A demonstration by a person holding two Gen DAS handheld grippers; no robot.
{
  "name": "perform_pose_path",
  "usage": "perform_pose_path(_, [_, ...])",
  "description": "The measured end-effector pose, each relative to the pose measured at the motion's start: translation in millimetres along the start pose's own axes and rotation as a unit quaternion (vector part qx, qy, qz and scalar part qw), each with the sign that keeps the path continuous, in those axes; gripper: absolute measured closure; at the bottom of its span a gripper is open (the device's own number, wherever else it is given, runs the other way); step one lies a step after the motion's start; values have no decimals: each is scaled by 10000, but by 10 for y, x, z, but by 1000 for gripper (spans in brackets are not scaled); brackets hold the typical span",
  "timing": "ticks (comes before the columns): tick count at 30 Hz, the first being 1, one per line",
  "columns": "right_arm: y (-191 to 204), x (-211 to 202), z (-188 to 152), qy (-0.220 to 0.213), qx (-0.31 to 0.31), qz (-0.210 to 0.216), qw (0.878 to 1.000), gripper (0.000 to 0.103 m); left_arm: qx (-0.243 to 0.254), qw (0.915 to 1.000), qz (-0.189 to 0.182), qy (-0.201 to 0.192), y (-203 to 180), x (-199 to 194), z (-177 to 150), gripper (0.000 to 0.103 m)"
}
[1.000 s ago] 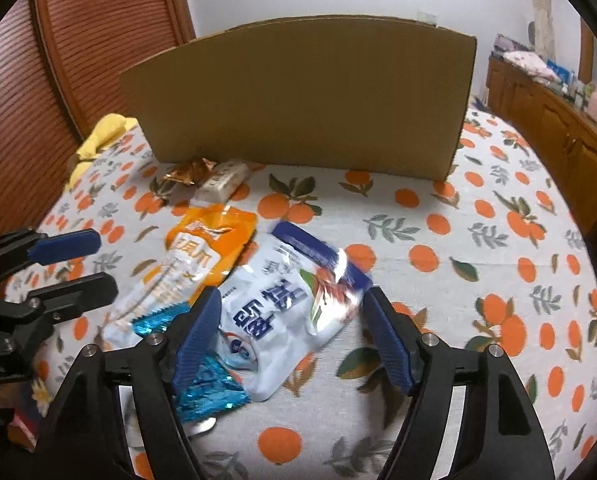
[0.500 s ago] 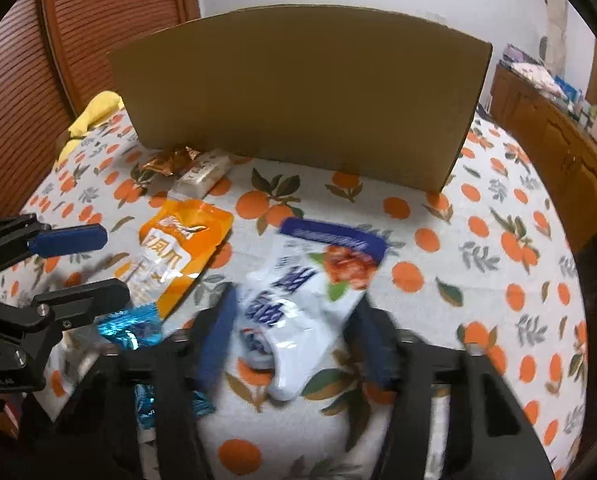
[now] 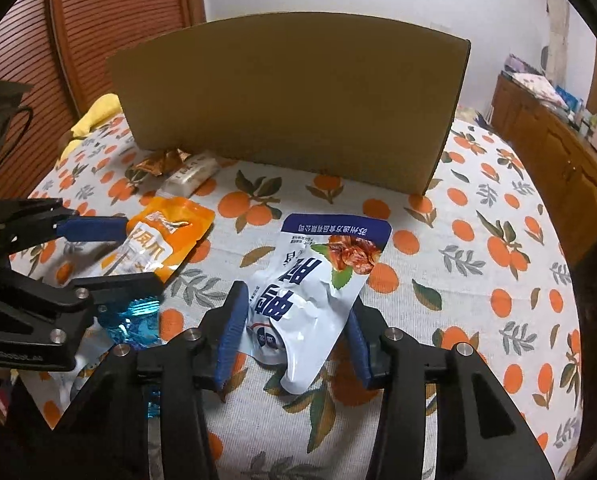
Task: Organize snacks
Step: 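Grasp the orange packet with the left tool while the right tool grasps the white-blue pouch, then lift both packets and carry them over the cardboard box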
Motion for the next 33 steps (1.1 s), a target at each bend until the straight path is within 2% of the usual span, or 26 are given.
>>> perform_pose_path(6, [-14,0,-7,-9,46,40,10000,57,191,9997,153,87,-40,41,12,40])
perform_pose_path(15, [-18,0,-8,-17,58,57,10000,57,357,9993,83,117,26,7,-2,50])
perform_pose_path(21, [-18,-3,-8,-18,59,58,10000,57,349,9992,164,61,127,-33,-21,53])
perform_pose_path(33, [-19,-6,-4,-32,86,82,9999,57,179,9992,79,-357,185,-299,3,52])
Point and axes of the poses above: each gripper's, at about its wrist camera, not at the fingertips, and x roughly the way its jaws point, y to its left, z to its top, the point moved 5 cm from there along x, roughly the way its jaws point, and after that the axes turned 3 degrees about -x, right-handed, at the moved point
